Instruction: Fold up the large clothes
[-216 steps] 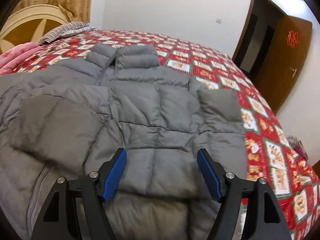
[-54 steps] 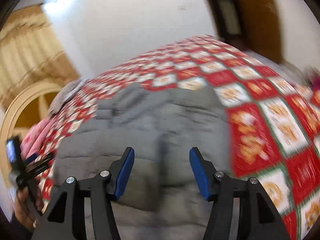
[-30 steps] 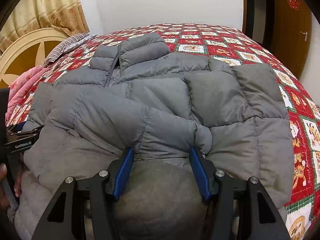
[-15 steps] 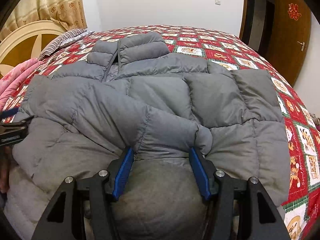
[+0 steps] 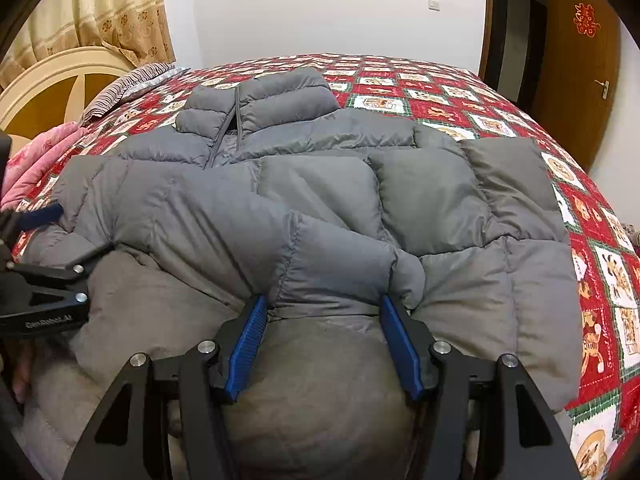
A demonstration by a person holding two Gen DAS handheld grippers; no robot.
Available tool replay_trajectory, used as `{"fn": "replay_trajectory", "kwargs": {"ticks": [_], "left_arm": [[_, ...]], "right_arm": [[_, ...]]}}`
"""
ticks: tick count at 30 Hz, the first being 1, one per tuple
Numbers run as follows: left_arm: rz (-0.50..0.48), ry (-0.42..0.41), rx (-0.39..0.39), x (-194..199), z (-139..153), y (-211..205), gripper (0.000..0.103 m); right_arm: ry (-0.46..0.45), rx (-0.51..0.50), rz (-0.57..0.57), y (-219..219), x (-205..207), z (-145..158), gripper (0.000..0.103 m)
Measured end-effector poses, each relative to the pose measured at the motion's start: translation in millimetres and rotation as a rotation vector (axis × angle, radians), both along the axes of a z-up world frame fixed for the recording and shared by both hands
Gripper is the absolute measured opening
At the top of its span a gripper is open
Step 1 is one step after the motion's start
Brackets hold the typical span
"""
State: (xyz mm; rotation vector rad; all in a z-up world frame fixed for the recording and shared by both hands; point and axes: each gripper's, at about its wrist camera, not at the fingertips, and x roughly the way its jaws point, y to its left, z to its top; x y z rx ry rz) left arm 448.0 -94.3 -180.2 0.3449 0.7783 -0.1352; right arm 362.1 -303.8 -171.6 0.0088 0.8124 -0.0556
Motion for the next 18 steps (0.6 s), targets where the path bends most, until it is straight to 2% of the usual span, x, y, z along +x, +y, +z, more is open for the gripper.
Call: {"fn": "replay_trajectory", "kwargs": {"ticks": [7, 11, 13, 15, 18], "left_arm": [[-0.002, 0.012, 0.015, -5, 9, -5, 0.103], [0.013, -0.045, 0.032, -19, 48, 2, 0.103], [-0.017, -0.075, -0.017, -22, 72, 8, 0.103], [-0.016, -0.081, -0.037, -14, 85, 11, 0.103], [0.016, -0.059, -0.039, 24, 93, 11, 0.103]], "right_arm": [[0.001, -0.005, 0.002, 1, 0, 0, 0.06], [0.015, 0.022, 0.029, -3, 0, 7, 0.064], [0.013, 0.02, 0.044, -4, -4, 17, 0.066], [-0.022, 0.03, 0.06, -4, -8, 34, 0.068], [-0.07, 0.069, 0.056, -10, 0, 66, 0.071]]}}
